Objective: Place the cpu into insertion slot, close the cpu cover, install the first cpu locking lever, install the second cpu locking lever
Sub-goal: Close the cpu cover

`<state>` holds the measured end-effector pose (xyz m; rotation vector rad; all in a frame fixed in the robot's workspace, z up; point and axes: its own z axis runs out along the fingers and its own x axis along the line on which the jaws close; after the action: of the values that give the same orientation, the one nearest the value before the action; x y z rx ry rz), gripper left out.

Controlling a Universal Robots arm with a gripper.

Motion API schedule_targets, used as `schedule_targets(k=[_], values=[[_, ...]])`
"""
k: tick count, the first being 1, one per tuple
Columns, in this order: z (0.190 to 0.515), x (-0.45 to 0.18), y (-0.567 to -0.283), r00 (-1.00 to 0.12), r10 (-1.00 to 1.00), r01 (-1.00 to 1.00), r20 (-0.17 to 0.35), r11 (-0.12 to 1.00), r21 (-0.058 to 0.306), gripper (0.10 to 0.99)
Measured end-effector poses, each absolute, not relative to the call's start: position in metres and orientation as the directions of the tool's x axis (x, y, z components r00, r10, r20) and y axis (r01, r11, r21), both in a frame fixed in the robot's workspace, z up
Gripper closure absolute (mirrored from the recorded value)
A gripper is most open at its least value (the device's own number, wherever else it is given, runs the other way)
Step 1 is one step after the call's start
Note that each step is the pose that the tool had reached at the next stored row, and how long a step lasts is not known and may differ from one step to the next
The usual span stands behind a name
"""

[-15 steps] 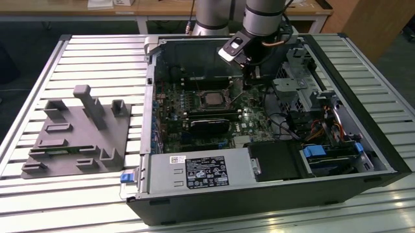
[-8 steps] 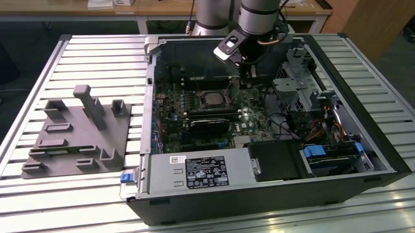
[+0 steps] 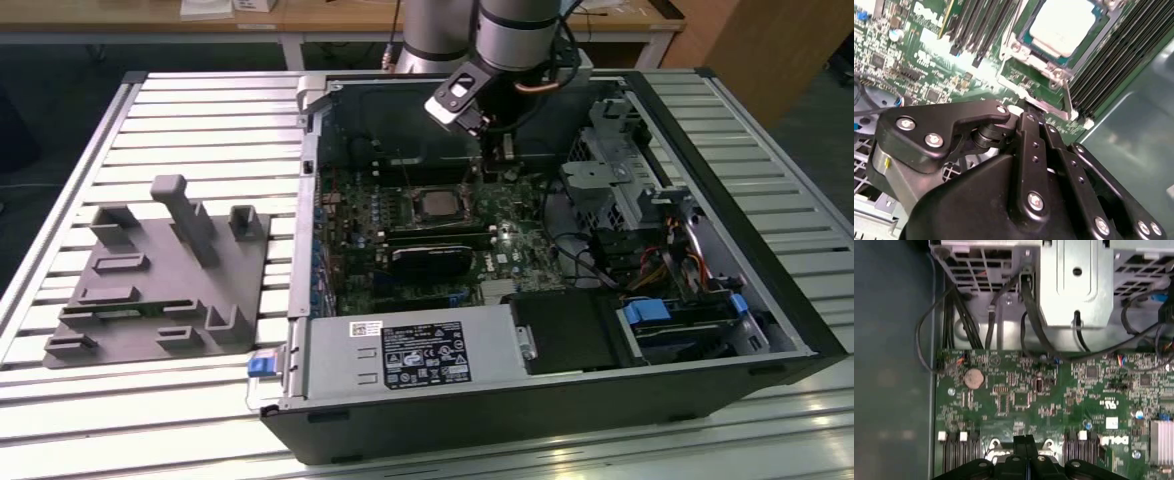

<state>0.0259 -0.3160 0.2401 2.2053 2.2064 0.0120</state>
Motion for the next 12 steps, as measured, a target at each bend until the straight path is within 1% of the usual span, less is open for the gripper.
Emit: schedule_targets(k=[6, 12], values=[[0.240, 0.011, -0.316, 0.000, 1.000, 1.000, -0.009, 0.001, 0.023, 0.980], [0.240, 0.010, -0.316, 0.000, 1.000, 1.000, -0.010, 0.001, 0.023, 0.980]])
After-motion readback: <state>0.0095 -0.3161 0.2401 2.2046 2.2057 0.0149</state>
